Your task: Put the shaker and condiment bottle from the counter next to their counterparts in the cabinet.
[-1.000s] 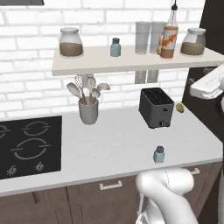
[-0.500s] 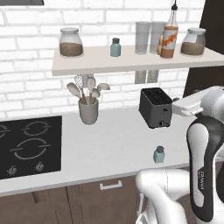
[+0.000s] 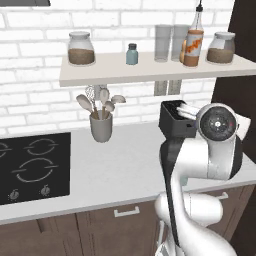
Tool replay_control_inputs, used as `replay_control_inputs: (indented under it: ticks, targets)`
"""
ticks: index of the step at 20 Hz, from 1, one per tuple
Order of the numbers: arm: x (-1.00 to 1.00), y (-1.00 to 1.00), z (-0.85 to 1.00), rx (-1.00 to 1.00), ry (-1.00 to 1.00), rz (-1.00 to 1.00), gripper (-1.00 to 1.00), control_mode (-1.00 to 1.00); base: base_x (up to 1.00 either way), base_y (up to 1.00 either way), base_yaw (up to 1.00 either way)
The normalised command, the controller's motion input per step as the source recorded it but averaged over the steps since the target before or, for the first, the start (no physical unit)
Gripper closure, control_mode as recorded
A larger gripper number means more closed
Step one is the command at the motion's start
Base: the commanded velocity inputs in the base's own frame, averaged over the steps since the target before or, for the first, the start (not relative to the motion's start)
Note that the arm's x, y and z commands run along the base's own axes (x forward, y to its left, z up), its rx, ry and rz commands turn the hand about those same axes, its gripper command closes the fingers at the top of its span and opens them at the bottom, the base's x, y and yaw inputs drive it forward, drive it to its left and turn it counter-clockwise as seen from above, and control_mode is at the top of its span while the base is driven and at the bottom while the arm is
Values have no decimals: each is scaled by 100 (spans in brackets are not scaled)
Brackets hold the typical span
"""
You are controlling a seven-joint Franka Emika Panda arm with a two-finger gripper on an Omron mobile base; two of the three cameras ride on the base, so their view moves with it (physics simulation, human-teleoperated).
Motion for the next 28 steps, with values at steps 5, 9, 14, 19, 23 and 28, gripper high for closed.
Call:
replay_control_inputs:
  ticks: [5,9,14,19,23,28]
  targets:
    - [0,36,-97,20,0,-83,-100,-100,0,0,0]
    - [0,49,-100,22,0,-73,-100,-100,0,0,0]
    - [37,12,-85,12,6,-30,-100,-100,0,0,0]
    - [3,0,-23,3,7,-5,-100,-100,0,0,0]
    - [15,0,-46,0,0,2,-100,-100,0,0,0]
    - [25,5,-31,0,0,5,-100,-100,0,0,0]
